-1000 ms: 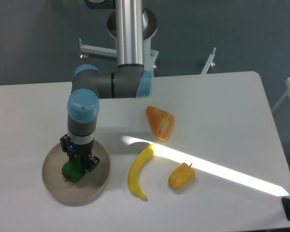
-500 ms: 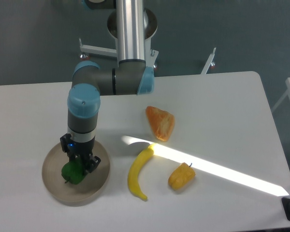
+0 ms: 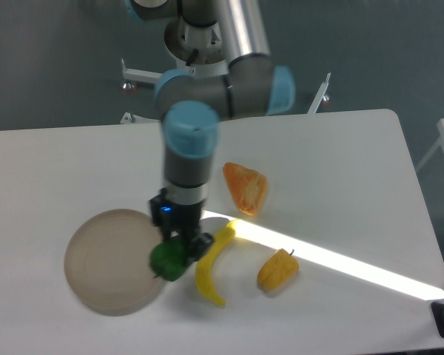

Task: Pick up the green pepper from the plate
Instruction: 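Lift the green pepper up off the plate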

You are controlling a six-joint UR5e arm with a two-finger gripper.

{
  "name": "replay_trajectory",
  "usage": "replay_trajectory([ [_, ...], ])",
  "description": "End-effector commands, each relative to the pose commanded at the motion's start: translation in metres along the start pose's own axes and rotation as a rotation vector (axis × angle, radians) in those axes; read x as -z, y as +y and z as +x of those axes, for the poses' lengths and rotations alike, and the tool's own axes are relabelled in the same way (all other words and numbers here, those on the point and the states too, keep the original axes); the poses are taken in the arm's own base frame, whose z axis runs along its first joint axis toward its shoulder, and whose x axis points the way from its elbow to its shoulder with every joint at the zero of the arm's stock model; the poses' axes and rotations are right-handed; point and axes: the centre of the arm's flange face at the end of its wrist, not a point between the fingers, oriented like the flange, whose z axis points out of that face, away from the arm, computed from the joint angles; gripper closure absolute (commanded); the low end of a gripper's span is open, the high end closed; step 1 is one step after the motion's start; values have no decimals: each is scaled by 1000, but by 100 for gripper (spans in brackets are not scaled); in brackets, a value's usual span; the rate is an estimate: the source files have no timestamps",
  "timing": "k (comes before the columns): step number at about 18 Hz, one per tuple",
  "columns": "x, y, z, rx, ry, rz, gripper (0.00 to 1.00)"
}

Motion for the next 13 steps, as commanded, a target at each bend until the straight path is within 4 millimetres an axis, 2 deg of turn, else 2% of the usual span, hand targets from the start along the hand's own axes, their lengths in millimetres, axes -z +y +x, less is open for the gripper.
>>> replay_trajectory([
  [3, 8, 25, -19, -51, -19, -26, 64],
  [5, 9, 35, -25, -78, -24, -33, 64],
  [13, 4, 38, -28, -82, -38, -72, 64],
])
